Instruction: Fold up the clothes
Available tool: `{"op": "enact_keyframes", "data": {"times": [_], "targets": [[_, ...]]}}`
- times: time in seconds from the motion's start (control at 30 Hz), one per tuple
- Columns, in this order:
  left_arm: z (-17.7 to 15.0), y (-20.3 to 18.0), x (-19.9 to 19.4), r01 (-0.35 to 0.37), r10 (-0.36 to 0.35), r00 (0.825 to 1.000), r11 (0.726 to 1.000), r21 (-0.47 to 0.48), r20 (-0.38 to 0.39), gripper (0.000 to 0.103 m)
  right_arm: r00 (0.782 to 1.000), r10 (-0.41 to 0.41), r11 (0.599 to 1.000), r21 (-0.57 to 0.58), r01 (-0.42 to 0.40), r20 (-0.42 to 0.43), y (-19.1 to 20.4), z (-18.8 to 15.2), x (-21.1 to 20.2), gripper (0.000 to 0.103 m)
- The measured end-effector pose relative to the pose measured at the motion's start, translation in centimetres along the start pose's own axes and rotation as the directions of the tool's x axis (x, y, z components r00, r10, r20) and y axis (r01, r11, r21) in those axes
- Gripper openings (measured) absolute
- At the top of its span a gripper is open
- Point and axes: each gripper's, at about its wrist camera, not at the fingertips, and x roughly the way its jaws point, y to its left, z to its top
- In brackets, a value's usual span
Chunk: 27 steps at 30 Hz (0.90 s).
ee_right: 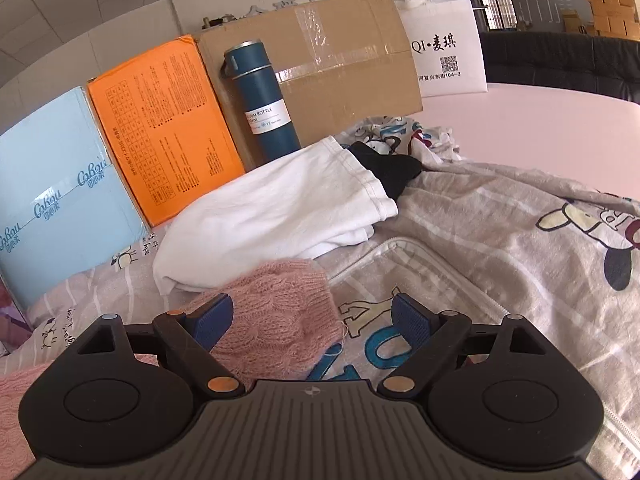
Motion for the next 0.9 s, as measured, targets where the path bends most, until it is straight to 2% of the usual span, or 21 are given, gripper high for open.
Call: {"op": "enact_keyframes", "data": {"times": [0.1,0.23,0.3,0.33,0.4,0.5,0.57,0.73,0.9], "targets": [[0.7,0.9,-0.6,0.026,-0.025,0.999,0.999,-0.032,0.026,0.019,1.0,-0.019,1.0,-0.005,0.019,0.0,0.2,-0.1,0.2,0.082],[0.5,0.8,0.3,0.033,-0.033,0.999,0.999,-0.035,0.001,0.019,0.999,-0.038,0.999,-0.011,0.038,-0.008,0.6,0.0,0.1,0.078],[0.1,0.7,0.8,0.032,-0.032,0.999,0.999,-0.039,-0.014,0.02,0.999,-0.033,0.999,-0.016,0.033,-0.022,0.8,0.0,0.5,0.061],[0.1,0.8,0.8,0.031,-0.032,0.999,0.998,-0.046,-0.011,0.02,0.999,-0.033,0.999,-0.022,0.032,-0.04,1.0,-0.1,0.8,0.057],[-0.1,1.0,0.8,0.031,-0.031,0.999,0.998,-0.06,-0.006,0.02,0.998,-0.028,0.999,-0.036,0.026,-0.055,1.2,-0.1,1.0,0.032],[0.0,1.0,0.4,0.033,-0.032,0.999,0.997,-0.064,0.019,0.02,0.999,-0.004,0.998,-0.066,0.002,-0.035,1.5,0.1,0.6,0.013],[0.0,1.1,0.1,0.035,-0.032,0.999,0.997,-0.068,0.038,0.019,1.0,0.007,0.994,-0.11,-0.005,0.016,2.2,0.5,-0.4,0.008],[0.1,1.4,-0.3,0.033,-0.029,0.998,0.996,-0.081,0.054,0.019,0.99,0.01,0.985,-0.171,0.014,0.139,4.1,1.8,-1.9,0.008],[0.2,1.6,-0.7,0.007,-0.001,0.997,0.997,-0.081,0.073,0.019,0.986,-0.036,0.992,-0.114,0.055,0.164,3.7,2.8,-0.4,0.007]]}}
